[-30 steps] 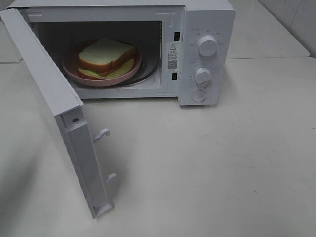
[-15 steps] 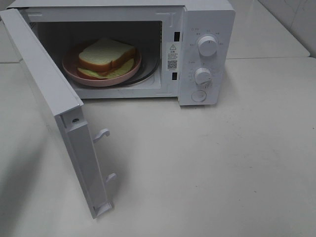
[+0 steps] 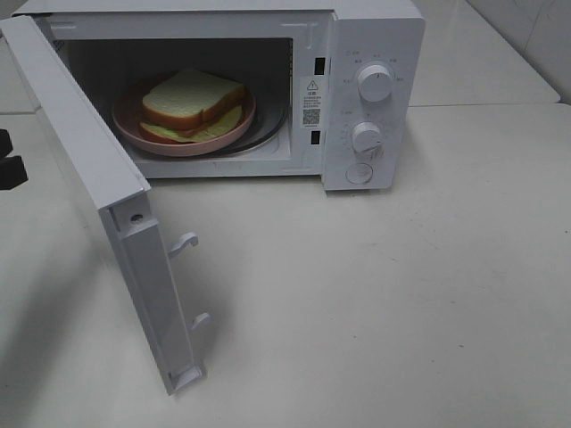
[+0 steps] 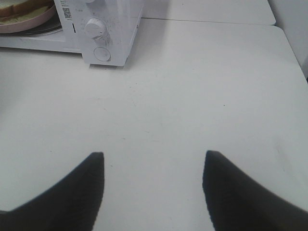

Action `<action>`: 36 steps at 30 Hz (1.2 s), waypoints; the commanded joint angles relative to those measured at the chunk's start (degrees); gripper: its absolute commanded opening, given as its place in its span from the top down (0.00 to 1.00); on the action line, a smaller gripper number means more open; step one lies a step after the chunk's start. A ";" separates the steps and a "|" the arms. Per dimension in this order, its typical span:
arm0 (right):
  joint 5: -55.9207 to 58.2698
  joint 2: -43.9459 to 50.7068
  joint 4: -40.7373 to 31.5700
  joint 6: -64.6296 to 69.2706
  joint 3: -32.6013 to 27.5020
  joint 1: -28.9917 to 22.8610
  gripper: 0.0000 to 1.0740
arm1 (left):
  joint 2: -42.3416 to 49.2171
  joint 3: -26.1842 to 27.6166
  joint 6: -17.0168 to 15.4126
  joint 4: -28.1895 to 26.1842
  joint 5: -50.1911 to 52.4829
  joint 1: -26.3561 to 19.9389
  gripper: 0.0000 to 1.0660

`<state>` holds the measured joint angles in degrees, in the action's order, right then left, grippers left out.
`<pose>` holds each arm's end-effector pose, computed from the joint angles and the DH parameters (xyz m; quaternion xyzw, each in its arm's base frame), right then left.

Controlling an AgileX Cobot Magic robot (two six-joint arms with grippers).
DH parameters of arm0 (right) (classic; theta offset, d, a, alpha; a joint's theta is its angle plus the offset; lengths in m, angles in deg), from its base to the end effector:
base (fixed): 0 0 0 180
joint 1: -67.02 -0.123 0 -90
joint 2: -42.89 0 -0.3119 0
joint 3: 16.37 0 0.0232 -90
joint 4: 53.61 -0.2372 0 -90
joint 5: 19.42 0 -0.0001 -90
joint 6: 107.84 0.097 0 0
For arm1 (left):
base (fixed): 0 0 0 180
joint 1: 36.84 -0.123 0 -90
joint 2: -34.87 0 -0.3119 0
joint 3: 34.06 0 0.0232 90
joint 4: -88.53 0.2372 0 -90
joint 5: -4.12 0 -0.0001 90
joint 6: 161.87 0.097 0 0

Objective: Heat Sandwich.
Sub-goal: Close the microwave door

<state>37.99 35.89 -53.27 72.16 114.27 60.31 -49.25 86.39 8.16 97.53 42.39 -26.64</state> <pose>-0.0359 -0.0047 0.2725 -0.0490 0.8361 0.0290 0.5456 0.2150 -0.0482 0.2296 0.0800 0.7929 -0.1071 0.5946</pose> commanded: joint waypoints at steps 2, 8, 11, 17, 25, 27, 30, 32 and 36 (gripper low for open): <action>-0.29 1.66 0.23 0.40 -0.11 0.34 0.44 | -2.52 0.06 -0.11 0.46 5.79 2.98 1.00; -0.29 1.66 0.23 0.40 -0.11 0.34 0.44 | -6.59 0.46 4.01 -6.70 8.25 8.94 1.00; -0.29 1.66 0.23 0.40 -0.11 0.34 0.44 | -7.51 0.46 9.40 -13.69 9.51 13.46 1.00; -0.29 1.66 0.23 0.40 -0.11 0.34 0.44 | -9.17 0.74 18.91 -30.83 14.21 23.03 1.00; -0.29 1.66 0.23 0.40 -0.11 0.34 0.44 | -15.41 7.45 31.11 -49.10 17.13 34.32 1.00; -0.29 1.66 0.23 0.40 -0.11 0.34 0.44 | -18.22 11.69 34.26 -55.00 16.62 37.82 1.00; -0.29 1.66 0.23 0.40 -0.11 0.34 0.44 | -19.94 14.09 35.12 -57.75 16.73 39.76 1.00; -0.29 1.66 0.23 0.40 -0.11 0.34 0.44 | -22.75 18.05 36.21 -61.42 16.96 42.28 1.00; -0.29 1.66 0.23 0.40 -0.11 0.34 0.44 | -25.90 23.43 38.90 -65.43 16.96 44.35 1.00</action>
<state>37.99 35.89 -53.27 72.16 114.27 60.31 -74.17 107.70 45.86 34.33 58.32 16.90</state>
